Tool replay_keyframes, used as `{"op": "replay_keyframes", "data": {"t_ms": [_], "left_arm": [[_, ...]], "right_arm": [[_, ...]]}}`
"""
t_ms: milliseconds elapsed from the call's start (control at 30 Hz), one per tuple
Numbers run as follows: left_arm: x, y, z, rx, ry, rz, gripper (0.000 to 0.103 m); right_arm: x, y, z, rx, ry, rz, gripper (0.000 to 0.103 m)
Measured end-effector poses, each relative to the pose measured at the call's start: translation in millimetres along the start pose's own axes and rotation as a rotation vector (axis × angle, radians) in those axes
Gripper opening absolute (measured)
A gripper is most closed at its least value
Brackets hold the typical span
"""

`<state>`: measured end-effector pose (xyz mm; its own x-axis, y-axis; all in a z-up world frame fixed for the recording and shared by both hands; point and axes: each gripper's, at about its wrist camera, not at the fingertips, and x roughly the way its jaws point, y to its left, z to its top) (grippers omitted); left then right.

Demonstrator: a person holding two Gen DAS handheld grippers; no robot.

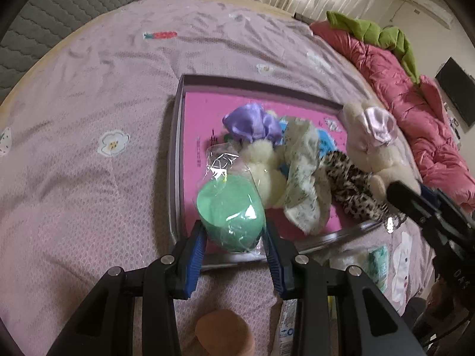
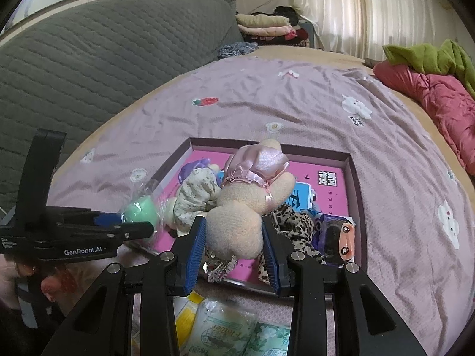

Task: Organize soft objects
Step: 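Lower the soap bag into the box with the left gripper while the right gripper lowers the bunny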

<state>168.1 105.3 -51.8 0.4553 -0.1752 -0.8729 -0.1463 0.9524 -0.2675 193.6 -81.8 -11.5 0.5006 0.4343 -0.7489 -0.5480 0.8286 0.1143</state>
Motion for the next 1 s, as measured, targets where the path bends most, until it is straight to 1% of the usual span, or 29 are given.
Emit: {"op": "replay_keyframes", "data": {"t_ms": [267,367,467,833,1000], "left_arm": [[4.3,-1.1,-0.8,-0.007,-0.005,-0.023,0.039],[6.6,-2.1,-2.8,0.01,-0.006,-0.017,0.039],[7.5,-0.1,-1.6,-0.007,-0.003,-0.026,0.039],[9.4,-1.6,-0.5,0.006,0.0,-0.027,0.039],[9.1,-2.2,-0.7,0.005,0.003,-0.031,0.039]], "right_arm": [[12.0,6.5,-4.8,-0.019,0.029,0.016,0.038],[15.3,8.1,-6.1,-0.019,0.032,0.019,0.038],[20.4,8.5,-7.5,-0.023,0.043,0.016,0.038],[28.3,6.9,-8.5,-0.022,0.048,0.012,0.038],[39.7,4.4,-12.3,-0.003,0.079,0.012,0.038]]}}
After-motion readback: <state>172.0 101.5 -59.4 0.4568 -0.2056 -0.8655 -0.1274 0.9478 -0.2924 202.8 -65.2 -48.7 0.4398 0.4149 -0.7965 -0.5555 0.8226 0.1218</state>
